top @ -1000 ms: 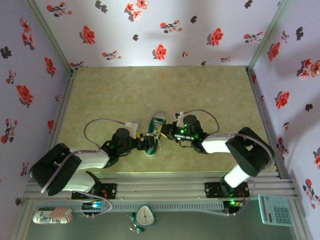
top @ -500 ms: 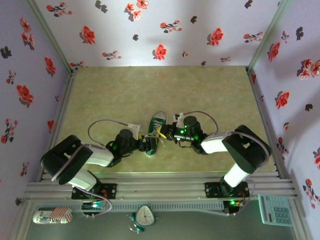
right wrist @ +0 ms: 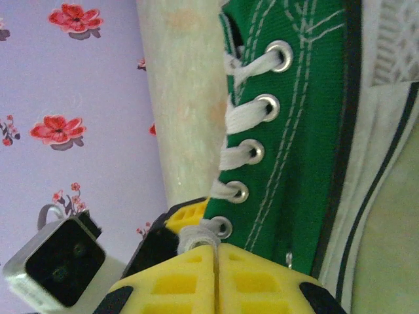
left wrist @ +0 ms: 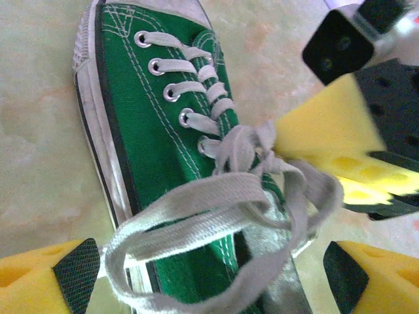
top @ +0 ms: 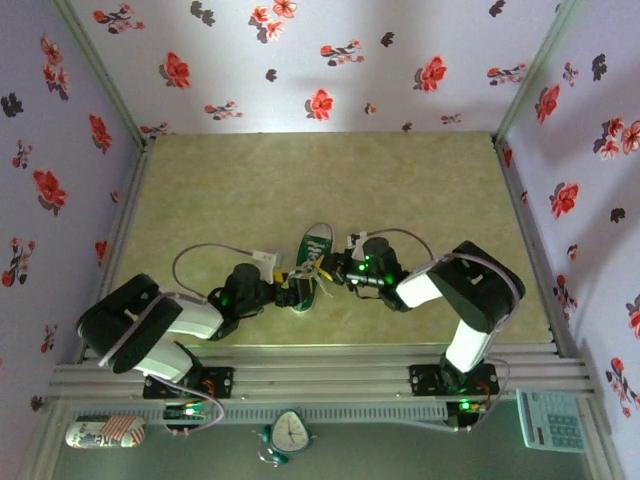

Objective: Tie the shoes

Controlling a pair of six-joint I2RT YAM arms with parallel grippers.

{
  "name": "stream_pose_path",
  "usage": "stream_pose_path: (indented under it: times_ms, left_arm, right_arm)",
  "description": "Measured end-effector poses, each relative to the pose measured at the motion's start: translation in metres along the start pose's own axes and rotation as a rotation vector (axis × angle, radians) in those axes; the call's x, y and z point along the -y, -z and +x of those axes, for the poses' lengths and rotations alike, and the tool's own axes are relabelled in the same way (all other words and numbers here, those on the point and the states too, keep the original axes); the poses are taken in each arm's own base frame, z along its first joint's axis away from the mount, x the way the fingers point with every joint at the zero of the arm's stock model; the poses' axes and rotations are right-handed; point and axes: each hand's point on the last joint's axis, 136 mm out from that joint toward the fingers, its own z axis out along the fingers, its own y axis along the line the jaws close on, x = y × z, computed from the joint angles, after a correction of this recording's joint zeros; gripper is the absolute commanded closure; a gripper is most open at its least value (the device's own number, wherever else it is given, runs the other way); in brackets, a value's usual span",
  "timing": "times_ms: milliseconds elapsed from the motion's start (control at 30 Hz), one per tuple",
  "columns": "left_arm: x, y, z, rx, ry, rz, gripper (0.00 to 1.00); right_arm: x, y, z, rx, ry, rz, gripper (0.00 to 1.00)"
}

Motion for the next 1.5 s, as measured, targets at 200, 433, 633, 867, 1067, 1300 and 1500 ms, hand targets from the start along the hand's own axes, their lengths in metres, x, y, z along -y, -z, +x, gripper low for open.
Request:
stream_pose_path:
  times_ms: [200,433,633,867,1067,1300,1500]
  left_arm:
    - [0.014,0.011,-0.014,0.048,-0.013,0.047,0.07]
    - [0.016,0.024,-0.026,0.084,-0.021,0.013,0.08]
    - [0.009,0.028,-0.034,0.082,-0.014,-0.06,0.2]
    - [0.009,0.028,-0.037,0.072,-0.002,-0.079,0.3]
    - [0.017,0.027,-0.044,0.077,0.012,-0.057,0.46]
    - [0.027,0.025,-0.049,0.084,0.034,-0.002,0.82]
    - [0.037,0.022,-0.05,0.09,0.043,0.063,0.94]
  right_arm:
    - [0.008,-0.004,-0.002,0.016,-0.018,-0.013,0.89]
    - [0.005,-0.008,-0.006,0.029,-0.022,-0.074,0.88]
    - [-0.004,-0.006,-0.008,0.043,-0.005,-0.101,0.89]
    - [-0.023,-0.001,-0.004,0.035,0.019,-0.142,0.91]
    - [-0.03,0.0,0.004,0.002,0.016,-0.172,0.91]
    - [-0.037,-0.002,0.018,-0.048,0.023,-0.199,0.91]
    - [-0.041,-0.002,0.022,-0.062,0.028,-0.212,0.91]
